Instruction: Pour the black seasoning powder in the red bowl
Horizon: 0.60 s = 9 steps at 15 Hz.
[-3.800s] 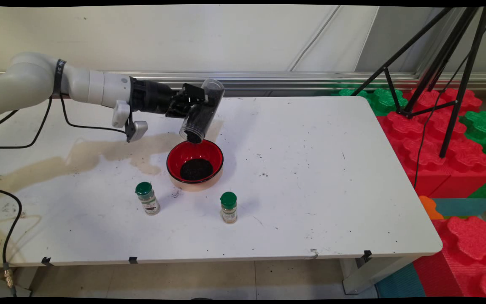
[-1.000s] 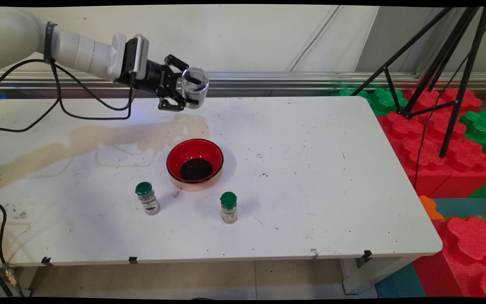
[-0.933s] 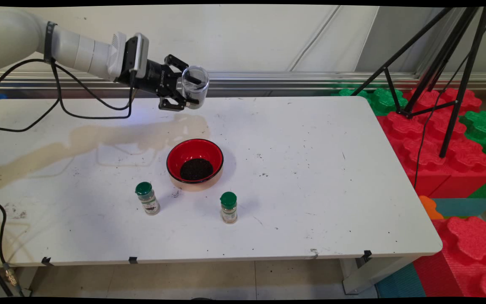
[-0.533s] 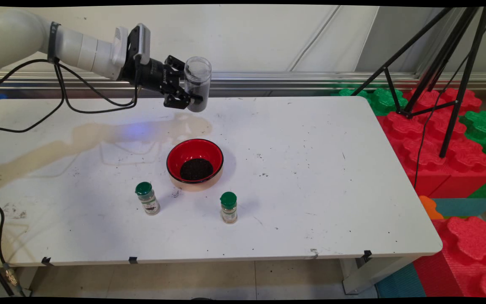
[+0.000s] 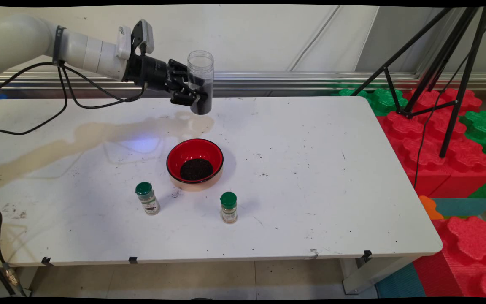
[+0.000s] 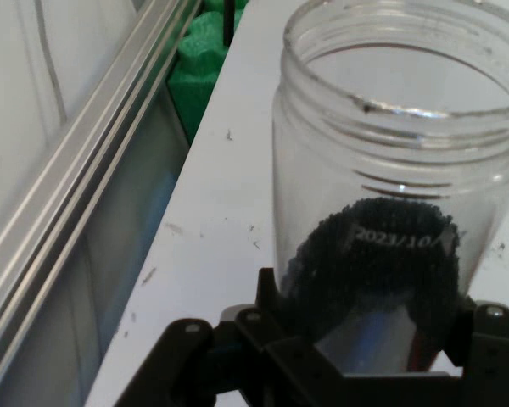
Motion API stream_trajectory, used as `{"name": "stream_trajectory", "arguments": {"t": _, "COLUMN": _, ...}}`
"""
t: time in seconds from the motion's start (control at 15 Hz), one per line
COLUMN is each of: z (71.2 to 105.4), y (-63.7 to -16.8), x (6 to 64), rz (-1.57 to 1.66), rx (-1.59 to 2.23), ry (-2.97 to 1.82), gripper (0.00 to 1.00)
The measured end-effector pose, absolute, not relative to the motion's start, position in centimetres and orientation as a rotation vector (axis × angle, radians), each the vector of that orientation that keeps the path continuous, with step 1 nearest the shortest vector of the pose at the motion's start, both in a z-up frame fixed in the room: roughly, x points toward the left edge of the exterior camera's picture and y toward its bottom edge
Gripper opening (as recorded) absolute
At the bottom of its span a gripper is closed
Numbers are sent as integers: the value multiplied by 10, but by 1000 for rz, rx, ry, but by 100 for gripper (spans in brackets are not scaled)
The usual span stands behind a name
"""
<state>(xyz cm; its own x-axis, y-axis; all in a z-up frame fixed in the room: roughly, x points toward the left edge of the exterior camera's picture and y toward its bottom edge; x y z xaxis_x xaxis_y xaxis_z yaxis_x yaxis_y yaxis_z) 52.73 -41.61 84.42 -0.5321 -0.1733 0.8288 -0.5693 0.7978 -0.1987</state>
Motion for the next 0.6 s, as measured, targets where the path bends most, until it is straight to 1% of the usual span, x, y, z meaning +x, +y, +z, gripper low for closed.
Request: {"name": "stream_trajectory", "arguments": {"t": 0.6, "z": 827, "y": -420, "x": 529, "rz": 483, "rx": 705, "ry": -2002, "gripper": 0}}
